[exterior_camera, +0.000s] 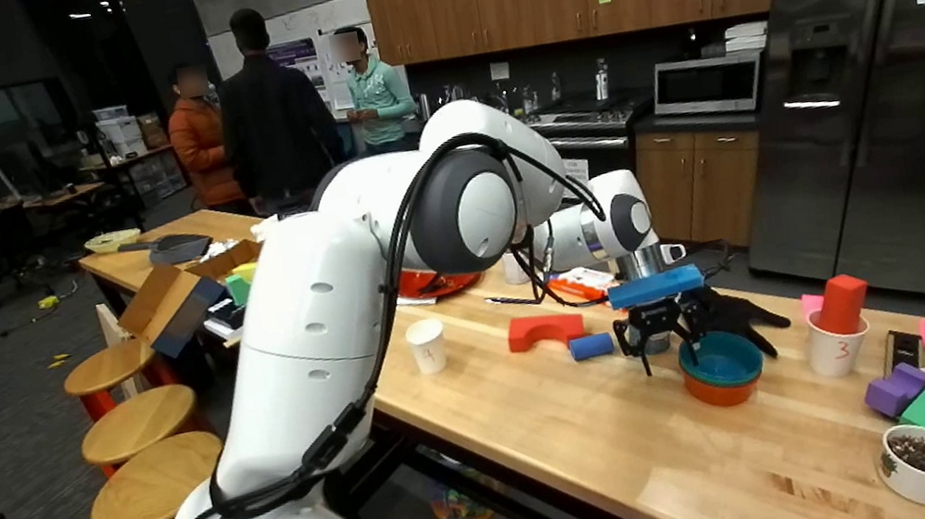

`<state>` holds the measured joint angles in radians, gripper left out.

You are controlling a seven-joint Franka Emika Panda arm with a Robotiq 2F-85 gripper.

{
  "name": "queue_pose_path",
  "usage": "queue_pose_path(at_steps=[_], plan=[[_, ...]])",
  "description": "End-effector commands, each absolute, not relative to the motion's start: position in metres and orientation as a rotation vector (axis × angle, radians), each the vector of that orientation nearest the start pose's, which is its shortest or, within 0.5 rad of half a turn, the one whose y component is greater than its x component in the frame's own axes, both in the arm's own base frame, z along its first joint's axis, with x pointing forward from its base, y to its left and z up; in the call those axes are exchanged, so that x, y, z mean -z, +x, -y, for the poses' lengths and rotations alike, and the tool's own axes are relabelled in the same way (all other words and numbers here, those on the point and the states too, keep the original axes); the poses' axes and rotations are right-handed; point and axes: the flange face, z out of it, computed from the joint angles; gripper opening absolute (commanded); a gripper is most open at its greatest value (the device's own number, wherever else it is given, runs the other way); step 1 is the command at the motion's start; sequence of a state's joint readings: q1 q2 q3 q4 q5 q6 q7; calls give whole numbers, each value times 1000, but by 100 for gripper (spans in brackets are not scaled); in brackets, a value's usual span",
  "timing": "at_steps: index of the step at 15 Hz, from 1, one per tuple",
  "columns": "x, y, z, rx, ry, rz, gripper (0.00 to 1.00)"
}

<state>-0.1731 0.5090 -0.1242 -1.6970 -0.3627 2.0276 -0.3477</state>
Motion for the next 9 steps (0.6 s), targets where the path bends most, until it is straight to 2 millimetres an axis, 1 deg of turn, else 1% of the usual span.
queue_pose_path(at_steps=[1,7,8,9], plan=[[-295,627,207,-448,-3335,464,46],[-297,627,206,-409,-3302,468,1],[-298,628,206,-402,-3297,471,0],[-299,629,206,-392,-3295,474,2]])
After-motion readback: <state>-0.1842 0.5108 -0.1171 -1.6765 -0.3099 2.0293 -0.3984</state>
